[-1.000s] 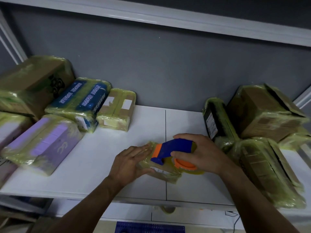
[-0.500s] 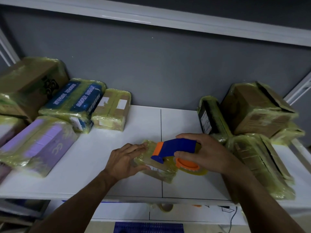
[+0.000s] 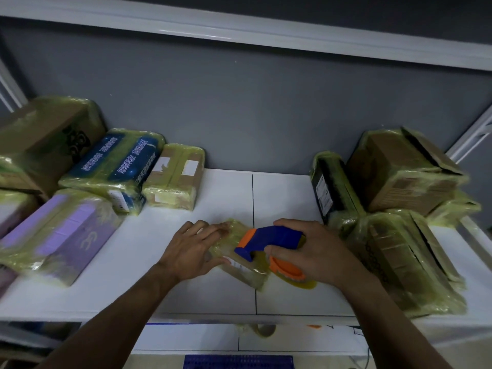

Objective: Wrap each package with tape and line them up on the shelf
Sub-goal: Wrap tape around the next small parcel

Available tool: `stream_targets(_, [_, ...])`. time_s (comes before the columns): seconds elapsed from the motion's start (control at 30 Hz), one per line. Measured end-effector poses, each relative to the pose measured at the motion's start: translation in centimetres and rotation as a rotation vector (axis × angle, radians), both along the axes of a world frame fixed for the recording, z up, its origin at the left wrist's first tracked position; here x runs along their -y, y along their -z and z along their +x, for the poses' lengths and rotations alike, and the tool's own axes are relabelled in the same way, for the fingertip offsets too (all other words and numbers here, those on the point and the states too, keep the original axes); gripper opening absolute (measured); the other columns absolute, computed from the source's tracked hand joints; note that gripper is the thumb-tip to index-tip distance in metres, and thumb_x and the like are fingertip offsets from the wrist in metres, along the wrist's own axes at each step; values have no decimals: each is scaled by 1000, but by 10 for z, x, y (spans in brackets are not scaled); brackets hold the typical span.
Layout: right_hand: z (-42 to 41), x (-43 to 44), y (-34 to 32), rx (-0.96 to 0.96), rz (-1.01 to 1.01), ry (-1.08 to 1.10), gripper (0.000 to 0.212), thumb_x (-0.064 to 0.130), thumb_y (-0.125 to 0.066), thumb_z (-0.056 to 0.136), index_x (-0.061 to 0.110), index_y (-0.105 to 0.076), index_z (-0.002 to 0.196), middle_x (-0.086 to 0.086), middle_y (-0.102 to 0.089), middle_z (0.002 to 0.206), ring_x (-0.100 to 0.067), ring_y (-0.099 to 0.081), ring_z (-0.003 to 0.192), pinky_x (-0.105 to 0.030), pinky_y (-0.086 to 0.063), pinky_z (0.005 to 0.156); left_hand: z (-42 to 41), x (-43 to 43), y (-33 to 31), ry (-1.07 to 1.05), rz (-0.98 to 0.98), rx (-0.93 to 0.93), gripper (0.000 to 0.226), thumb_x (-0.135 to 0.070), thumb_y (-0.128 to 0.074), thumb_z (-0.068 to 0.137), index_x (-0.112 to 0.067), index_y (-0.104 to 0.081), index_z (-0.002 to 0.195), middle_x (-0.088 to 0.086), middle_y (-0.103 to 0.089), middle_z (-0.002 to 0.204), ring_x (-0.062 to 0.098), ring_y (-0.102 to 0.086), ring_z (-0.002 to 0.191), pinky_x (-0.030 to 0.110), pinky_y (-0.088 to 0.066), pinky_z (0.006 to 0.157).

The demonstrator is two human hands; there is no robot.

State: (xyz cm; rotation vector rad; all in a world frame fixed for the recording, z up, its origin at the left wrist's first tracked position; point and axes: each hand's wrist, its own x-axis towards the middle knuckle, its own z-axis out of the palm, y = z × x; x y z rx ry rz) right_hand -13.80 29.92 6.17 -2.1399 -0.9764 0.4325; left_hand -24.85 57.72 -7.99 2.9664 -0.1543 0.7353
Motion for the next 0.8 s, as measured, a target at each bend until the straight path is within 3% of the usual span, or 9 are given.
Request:
stream_targets(0.1, [-1, -6, 1, 10, -5, 19, 34, 52, -78, 81, 70, -54, 97, 36, -60, 100, 15, -56, 96, -9, -52, 70, 3, -4, -4, 15, -114, -42, 73, -71, -66, 82, -28, -57, 140, -17, -54, 144, 15, -54, 116, 27, -41, 95])
stream_targets(0.23, [1, -7, 4, 5, 3, 83, 46, 53, -78, 76, 51, -51, 112, 12, -70, 98, 2, -58, 97, -31, -59, 79, 4, 13, 0, 68, -231, -53, 79, -71, -71, 79, -29, -55, 145, -21, -48, 150, 13, -46, 136, 29, -44, 105])
stream_targets(0.33, [1, -5, 3, -14, -7, 35, 36, 49, -80, 79, 70, -55, 96, 40, -63, 92, 13, -56, 96, -24, -57, 76, 5, 25, 0, -21, -238, 12, 81, -80, -68, 71, -29, -66, 135, -19, -58, 142, 11, -50, 135, 30, -51, 101])
stream_targets(0.4, [-1, -6, 0, 7, 3, 3, 45, 47, -80, 81, 80, -51, 89, 51, -55, 92, 17, -54, 98, -17, -54, 74, 6, 26, 0, -48, -220, 53, 79, -81, -64, 70, -28, -70, 129, -19, -61, 138, 11, -54, 132, 33, -55, 96])
stream_targets(0.57, [-1, -3, -2, 37, 29, 1, 40, 53, -77, 81, 81, -50, 93, 45, -57, 102, 16, -56, 99, -6, -50, 68, 11, 21, 4, -38, -220, 112, 77, -77, -75, 65, -30, -73, 125, -18, -66, 131, 14, -59, 127, 39, -59, 86])
stream_targets(0.8, [-3, 16, -1, 17, 29, 7, 29, 58, -73, 85, 71, -56, 103, 31, -67, 104, 9, -63, 97, -14, -57, 73, 12, 20, 10, -34, -232, 128, 77, -80, -76, 65, -34, -71, 127, -27, -59, 137, 9, -56, 129, 36, -57, 87])
